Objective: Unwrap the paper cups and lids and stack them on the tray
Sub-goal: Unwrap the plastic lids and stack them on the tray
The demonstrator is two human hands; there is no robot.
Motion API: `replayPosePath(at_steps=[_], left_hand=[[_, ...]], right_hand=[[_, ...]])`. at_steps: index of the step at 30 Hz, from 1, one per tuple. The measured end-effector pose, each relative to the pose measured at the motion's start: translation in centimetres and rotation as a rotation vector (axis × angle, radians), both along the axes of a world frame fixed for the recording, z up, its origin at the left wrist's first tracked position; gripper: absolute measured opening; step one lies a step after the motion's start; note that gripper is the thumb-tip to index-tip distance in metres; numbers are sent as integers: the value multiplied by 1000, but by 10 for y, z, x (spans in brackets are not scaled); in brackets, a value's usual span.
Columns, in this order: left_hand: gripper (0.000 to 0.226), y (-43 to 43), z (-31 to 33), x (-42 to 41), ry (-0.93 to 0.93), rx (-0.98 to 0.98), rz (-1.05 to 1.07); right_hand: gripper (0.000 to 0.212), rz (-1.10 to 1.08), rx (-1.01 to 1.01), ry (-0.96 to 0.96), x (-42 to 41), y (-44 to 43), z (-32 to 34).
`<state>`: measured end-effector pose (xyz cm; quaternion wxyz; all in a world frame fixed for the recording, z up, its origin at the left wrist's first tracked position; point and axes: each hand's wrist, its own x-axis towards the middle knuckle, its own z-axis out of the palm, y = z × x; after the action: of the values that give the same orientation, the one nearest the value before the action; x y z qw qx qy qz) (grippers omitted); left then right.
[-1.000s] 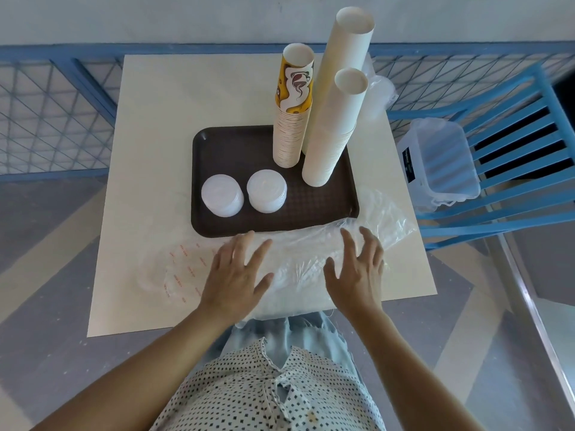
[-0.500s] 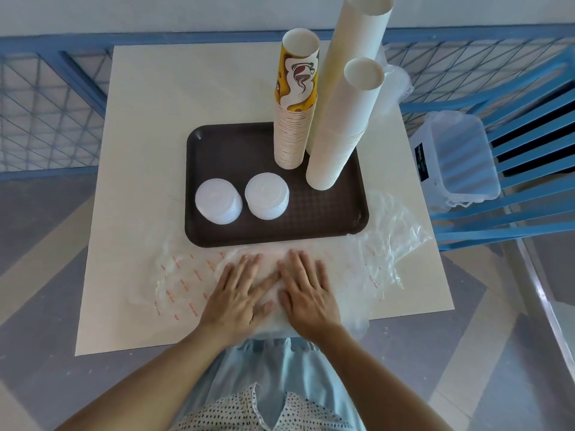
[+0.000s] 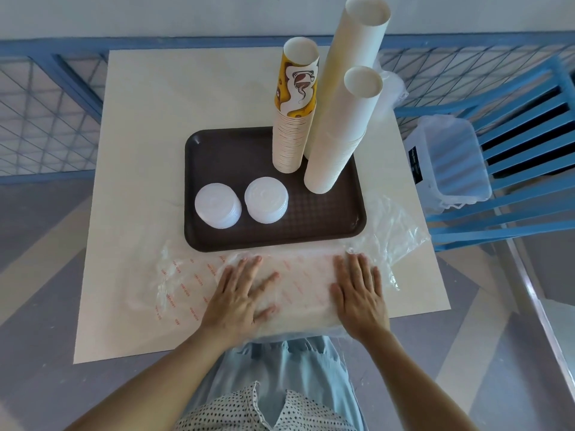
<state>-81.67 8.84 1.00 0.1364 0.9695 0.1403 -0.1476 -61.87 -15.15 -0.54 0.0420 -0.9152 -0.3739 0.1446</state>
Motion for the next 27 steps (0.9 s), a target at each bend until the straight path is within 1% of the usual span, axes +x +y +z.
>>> replayPosePath(at_steps=[2,4,6,8,10,12,15,18,21,23,25,27], left_hand=[[72,2,5,2,-20,-31,1],[67,4,12,5,-71,-66,37],[63,5,18,6,-115,-74,80],[65,7,23,9,-143,-63,104],[73,9,28,11,-145,-20,135],[75,10,32,12,-156,33,174],[65,9,41,12,-168,64,188],[52,6,54,14,-224,45,219],[38,0,71,22,-355,-55,301],[33,-6,83,31,-442,-204,348],[35,-13,97,45,-462,-370,398],[44,-21,108,63,-417,-561,459]], right_hand=[[62,-40,57,7,0,6,4],[58,-68,125,-39,0,14,9],[61,-91,183,-79,1,22,17],[60,-105,216,-104,2,29,27],[49,-91,208,-116,3,32,34],[37,-58,158,-98,4,32,37],[32,-28,85,-36,5,29,38],[31,-30,152,-43,5,27,49],[34,-69,266,-64,5,26,67],[37,-106,329,-64,11,23,78],[39,-157,406,-57,21,20,90],[40,-215,494,-39,37,17,105]])
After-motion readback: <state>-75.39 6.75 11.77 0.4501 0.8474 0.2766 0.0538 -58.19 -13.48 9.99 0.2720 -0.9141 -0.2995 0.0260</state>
